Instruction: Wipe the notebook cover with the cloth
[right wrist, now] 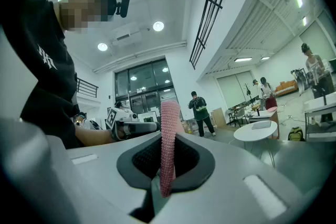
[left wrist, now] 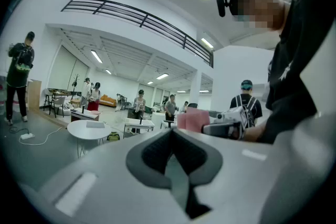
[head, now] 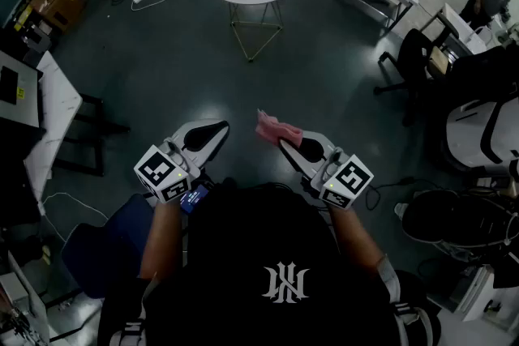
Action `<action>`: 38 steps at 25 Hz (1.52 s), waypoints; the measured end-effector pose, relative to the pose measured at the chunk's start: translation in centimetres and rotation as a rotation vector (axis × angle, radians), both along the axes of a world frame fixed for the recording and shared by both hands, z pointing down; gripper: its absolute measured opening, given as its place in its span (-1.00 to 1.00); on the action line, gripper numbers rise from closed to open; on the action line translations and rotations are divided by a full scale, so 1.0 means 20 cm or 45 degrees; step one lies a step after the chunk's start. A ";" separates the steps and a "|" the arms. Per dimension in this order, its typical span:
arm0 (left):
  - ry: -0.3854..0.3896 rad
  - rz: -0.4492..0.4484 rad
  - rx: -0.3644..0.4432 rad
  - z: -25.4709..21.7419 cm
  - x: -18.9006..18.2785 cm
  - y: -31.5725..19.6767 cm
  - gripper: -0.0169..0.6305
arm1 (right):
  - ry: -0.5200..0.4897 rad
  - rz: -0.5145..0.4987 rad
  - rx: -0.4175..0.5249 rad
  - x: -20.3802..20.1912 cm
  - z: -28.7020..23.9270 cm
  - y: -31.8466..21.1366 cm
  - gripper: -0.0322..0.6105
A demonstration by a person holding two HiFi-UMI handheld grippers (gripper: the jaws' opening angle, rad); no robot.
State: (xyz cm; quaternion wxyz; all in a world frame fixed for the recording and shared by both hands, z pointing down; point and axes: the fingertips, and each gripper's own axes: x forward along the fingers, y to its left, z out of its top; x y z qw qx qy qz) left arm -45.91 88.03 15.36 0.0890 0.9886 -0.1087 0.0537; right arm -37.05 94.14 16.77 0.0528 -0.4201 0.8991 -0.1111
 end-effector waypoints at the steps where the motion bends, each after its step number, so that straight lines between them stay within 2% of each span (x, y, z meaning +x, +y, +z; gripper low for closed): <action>1: 0.001 -0.005 -0.004 0.01 0.00 0.00 -0.94 | 0.001 -0.004 0.000 0.00 0.01 0.00 -0.87; 12: -0.041 -0.048 -0.060 0.09 0.02 0.08 -0.94 | -0.034 0.021 -0.013 0.09 0.09 0.02 -0.86; 20: -0.045 -0.057 -0.122 0.17 0.03 0.00 -0.94 | -0.028 -0.017 -0.078 0.09 0.16 -0.07 -0.86; 28: -0.001 -0.011 -0.137 0.16 0.28 -0.36 -0.94 | -0.003 -0.011 -0.121 0.26 0.18 -0.38 -0.86; 38: 0.059 0.037 -0.110 0.04 0.46 -1.08 -0.94 | 0.087 0.016 -0.102 0.42 0.04 -1.10 -0.86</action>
